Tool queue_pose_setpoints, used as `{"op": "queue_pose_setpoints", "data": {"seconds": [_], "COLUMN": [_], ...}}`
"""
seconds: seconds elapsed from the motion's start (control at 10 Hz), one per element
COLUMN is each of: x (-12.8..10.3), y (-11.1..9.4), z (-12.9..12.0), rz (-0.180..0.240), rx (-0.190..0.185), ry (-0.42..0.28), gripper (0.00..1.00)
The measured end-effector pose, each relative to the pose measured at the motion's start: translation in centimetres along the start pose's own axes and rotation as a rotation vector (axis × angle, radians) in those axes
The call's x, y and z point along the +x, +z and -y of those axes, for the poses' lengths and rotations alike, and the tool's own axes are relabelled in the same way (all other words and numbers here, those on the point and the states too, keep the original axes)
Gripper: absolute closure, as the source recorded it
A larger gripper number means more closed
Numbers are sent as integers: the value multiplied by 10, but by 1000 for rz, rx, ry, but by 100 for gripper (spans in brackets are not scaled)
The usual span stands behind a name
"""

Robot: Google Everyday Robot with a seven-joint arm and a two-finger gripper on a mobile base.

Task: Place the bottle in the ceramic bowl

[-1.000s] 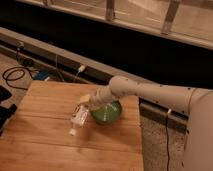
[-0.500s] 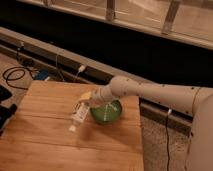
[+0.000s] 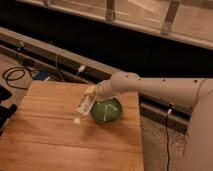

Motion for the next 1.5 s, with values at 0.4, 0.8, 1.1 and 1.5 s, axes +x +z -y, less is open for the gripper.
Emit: {"op": "queue_pose_setpoints", "data": {"seconds": [0.4,0.8,1.1,1.5], "x": [-62,-84,-4,-1], "y": [-12,-17,-4,-51], "z": [6,12,9,91], "rz": [179,242,36,106], "rx": [221,247,56,142], "ry": [118,268,-31,134], "gripper": [100,100,100,100]}}
